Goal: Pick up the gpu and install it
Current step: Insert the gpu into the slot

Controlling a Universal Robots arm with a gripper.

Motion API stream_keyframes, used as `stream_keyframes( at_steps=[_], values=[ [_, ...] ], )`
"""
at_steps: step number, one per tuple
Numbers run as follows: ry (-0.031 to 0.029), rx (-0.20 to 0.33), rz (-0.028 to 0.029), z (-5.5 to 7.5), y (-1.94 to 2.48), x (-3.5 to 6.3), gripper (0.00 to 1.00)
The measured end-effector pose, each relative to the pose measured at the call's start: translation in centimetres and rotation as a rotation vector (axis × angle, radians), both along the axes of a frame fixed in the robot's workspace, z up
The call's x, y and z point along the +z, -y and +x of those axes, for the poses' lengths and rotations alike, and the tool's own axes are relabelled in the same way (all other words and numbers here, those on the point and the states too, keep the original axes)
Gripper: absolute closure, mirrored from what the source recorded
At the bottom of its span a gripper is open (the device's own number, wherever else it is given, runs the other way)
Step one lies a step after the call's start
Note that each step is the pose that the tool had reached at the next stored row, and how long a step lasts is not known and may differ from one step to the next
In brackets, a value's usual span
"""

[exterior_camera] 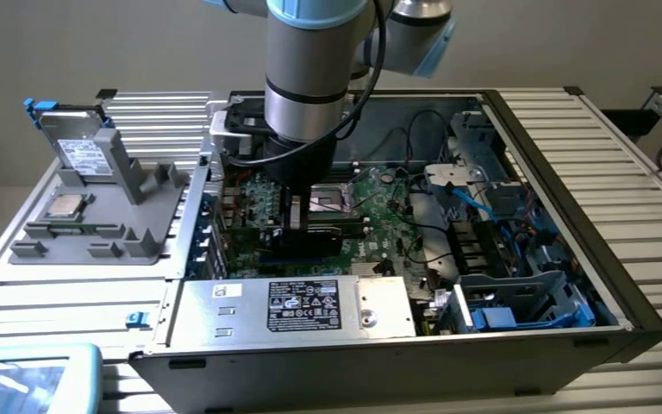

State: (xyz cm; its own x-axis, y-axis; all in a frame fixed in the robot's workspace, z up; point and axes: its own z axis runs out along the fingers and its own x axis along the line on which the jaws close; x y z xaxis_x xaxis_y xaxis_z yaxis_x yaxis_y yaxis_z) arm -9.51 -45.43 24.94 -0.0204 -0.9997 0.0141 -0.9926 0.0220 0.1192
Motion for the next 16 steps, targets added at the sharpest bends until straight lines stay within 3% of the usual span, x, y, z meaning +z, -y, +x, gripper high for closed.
stream_keyframes(
  at_steps=[3,6,8,9,13,16],
  values=[
    [0.0007,0.0,0.0018,0.0,-0.02,-0.07,0.72],
    [0.0,0.0,0.0,0.0,0.0,0.0,0.53],
    [0.0,0.0,0.0001,0.0,0.0,-0.01,0.53],
    [-0.0001,0.0,-0.0002,0.0,0.0,0.05,0.47],
    [0.0,0.0,0.0001,0.0,-0.01,1.65,0.47],
    [-0.0001,0.0,-0.0003,0.0,-0.03,2.13,0.47]
  ],
)
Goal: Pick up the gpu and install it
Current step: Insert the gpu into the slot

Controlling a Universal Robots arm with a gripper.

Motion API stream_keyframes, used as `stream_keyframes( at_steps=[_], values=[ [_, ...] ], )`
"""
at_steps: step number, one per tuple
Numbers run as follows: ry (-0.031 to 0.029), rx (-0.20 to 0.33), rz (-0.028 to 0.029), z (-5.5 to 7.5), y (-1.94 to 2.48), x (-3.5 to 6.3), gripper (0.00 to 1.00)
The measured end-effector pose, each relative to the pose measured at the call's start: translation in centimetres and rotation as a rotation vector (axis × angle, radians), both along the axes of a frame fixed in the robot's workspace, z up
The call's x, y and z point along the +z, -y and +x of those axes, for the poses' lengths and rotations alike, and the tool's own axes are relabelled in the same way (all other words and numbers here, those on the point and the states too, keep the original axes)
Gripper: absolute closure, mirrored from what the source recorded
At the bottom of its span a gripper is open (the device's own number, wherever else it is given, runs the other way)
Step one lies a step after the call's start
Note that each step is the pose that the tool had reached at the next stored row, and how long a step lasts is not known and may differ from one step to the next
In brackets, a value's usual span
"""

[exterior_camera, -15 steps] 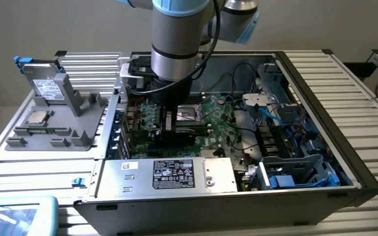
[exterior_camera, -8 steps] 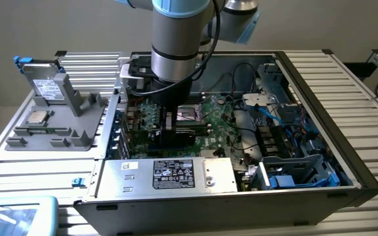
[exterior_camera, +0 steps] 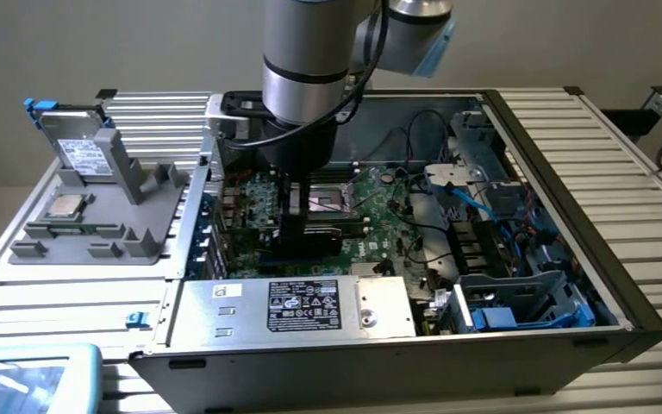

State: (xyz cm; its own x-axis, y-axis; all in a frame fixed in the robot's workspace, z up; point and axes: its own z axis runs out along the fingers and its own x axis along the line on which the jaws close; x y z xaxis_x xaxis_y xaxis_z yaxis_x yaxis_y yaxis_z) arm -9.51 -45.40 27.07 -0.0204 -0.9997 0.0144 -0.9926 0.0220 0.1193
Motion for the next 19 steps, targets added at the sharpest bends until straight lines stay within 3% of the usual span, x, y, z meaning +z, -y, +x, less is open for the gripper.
stream_keyframes(
  at_steps=[3,5,6,8,10,12,13,19],
  values=[
    [0.0,0.0,-0.0009,0.0,-0.07,0.86,0.49],
    [0.0001,0.0,-0.0015,0.0,-0.09,1.69,0.62],
    [0.0,0.0,-0.0019,0.0,-0.09,1.99,0.62],
    [0.0015,0.0,-0.002,0.0,-0.09,2.25,0.73],
    [0.0122,0.0,-0.0018,0.1,-0.09,2.28,0.79],
    [0.0306,0.0,-0.0019,0.1,-0.08,2.28,0.88],
    [0.0335,0.0,-0.0019,0.1,-0.09,2.28,0.88],
    [0.0335,0.0,-0.0019,0.1,-0.09,2.28,0.88]
  ],
)
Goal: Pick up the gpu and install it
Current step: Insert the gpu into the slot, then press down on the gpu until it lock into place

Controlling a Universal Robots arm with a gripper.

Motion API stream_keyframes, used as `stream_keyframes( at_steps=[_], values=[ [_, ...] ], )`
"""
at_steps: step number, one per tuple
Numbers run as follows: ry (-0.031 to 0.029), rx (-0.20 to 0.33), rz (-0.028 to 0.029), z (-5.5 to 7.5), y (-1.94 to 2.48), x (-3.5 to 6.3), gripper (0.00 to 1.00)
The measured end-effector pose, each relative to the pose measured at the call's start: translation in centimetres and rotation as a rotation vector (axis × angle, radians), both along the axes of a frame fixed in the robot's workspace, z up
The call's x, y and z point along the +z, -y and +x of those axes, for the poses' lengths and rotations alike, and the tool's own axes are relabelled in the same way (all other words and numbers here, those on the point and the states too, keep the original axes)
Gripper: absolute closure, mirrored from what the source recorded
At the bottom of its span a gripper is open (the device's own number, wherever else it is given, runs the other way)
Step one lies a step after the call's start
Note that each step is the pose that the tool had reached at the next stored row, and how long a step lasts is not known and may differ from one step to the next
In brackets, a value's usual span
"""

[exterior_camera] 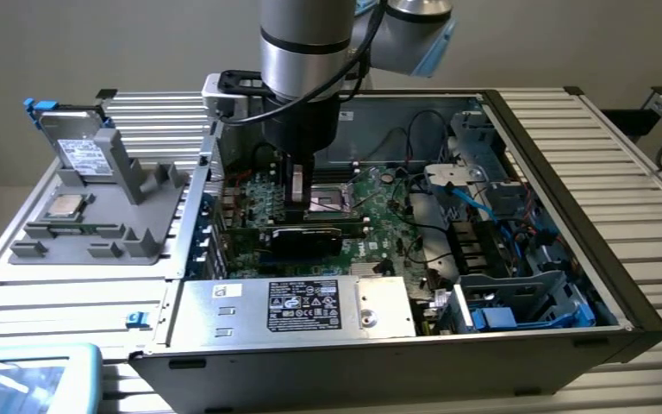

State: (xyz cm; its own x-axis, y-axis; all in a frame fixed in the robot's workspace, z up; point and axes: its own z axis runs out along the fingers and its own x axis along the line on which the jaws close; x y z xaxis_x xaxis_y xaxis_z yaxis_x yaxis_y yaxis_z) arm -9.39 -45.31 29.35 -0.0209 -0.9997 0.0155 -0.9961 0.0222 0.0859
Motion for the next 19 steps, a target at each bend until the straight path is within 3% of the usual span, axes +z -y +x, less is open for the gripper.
stream_keyframes(
  at_steps=[15,19],
  values=[
    [0.0,0.0,-0.0001,0.0,0.0,0.0,0.88],
    [0.0025,0.0,0.0003,-0.41,-0.06,-0.06,0.88]
  ],
)
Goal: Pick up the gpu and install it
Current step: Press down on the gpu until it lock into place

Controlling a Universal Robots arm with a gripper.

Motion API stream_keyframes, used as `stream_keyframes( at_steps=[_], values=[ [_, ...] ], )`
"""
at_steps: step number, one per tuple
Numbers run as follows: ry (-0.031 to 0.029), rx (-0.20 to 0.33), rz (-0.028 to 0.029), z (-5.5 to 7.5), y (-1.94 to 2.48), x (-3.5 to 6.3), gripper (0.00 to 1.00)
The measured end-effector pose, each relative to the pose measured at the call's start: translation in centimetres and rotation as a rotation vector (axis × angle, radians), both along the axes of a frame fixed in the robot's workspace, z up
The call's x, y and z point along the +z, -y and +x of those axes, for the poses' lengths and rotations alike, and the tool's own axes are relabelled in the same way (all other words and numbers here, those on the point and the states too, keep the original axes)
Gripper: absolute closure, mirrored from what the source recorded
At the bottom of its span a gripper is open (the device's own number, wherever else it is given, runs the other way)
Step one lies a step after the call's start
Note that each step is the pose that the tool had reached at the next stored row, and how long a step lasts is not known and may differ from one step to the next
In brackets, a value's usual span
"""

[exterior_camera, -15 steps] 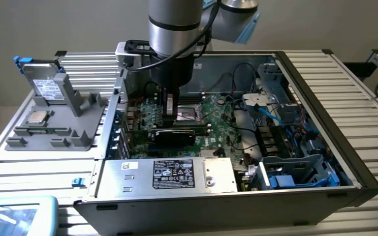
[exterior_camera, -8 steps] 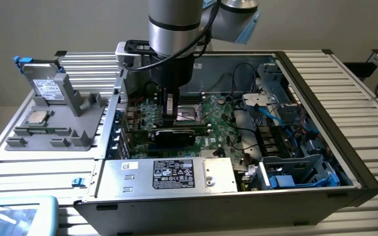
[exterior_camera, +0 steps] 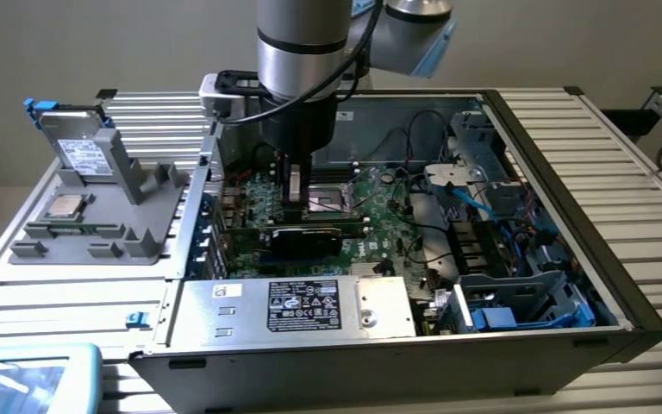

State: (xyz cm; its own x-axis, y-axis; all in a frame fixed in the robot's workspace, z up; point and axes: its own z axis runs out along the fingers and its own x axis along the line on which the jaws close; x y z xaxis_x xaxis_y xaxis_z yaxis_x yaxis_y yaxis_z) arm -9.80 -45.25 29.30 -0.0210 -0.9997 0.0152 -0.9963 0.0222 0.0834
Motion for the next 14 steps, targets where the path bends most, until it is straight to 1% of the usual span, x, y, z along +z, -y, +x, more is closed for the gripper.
stream_keyframes(
  at_steps=[3,7,10,14],
  values=[
    [0.0033,0.0,-0.0002,-0.9,-0.18,-0.23,0.88],
    [0.0083,0.0,-0.0002,-2.4,-0.46,-0.71,0.88],
    [0.009,0.0,-0.0001,-3.3,-0.48,-0.94,0.88],
    [0.0091,0.0,-0.0003,-3.5,-0.48,-1.04,0.88]
  ],
)
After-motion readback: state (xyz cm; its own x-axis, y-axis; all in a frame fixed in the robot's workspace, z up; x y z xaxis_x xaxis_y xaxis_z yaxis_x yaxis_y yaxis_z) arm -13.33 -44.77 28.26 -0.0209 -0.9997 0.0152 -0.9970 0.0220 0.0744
